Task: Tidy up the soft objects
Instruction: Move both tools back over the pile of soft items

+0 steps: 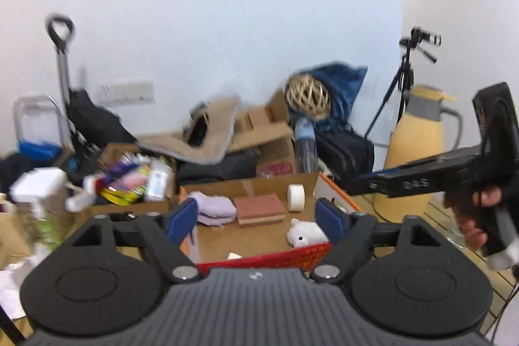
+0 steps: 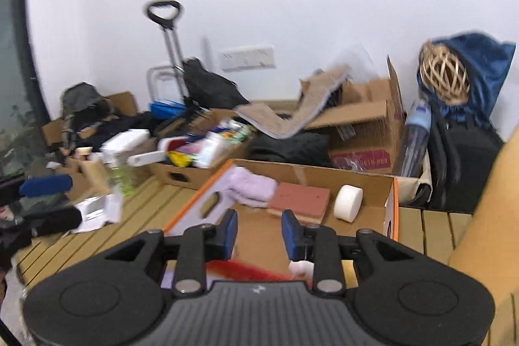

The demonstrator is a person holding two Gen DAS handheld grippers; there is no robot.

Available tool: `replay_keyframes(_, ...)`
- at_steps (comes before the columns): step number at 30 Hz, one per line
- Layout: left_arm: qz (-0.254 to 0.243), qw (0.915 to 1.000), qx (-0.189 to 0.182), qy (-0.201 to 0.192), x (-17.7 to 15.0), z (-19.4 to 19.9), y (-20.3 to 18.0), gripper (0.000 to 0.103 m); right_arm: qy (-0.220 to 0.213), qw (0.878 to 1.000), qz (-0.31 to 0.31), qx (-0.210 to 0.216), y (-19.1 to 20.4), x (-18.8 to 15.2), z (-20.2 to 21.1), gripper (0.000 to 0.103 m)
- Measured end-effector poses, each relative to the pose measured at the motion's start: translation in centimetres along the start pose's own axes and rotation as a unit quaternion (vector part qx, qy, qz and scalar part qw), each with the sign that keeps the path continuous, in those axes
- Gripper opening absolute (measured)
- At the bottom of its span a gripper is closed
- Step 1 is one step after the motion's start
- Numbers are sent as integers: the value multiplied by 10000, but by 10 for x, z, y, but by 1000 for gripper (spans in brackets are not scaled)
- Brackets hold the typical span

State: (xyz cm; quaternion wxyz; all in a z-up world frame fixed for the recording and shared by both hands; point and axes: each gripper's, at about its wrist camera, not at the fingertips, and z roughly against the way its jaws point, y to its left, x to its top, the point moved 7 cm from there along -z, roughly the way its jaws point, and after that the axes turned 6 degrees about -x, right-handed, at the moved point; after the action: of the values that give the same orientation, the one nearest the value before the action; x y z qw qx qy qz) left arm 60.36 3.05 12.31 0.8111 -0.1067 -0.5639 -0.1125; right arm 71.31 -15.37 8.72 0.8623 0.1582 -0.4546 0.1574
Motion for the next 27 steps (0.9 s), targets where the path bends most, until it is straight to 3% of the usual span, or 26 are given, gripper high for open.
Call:
replay_keyframes(5, 47, 9966, 277, -776, -28, 98, -14, 91, -419, 9979, 415, 250, 36, -40, 91, 43)
replay_keyframes(8, 99, 9947, 428, -928, -58, 139, -24, 92, -657, 9945, 731, 363, 58, -76, 134, 44)
replay_keyframes(10, 49, 9941, 575, -916, -80, 156, -30, 93, -780, 9926, 906, 212, 72, -104, 156, 47)
replay_keyframes(13, 199, 9950, 665, -714, -115, 171, -41, 93, -978, 9880, 1168, -254, 90, -144, 183, 50)
replay_keyframes(18, 356, 9981, 372, -337, -161, 189, -68, 93, -766, 9939, 765, -210, 104, -214, 218, 52)
replay_keyframes(23, -28, 9992, 284, -267, -168, 189, -91, 94, -412, 9982, 435, -59, 103, -268, 237, 54)
replay_keyframes(27, -11, 9995, 161, -262, -169, 183, -99, 94, -306, 9991, 163, -253, 85, -276, 234, 54)
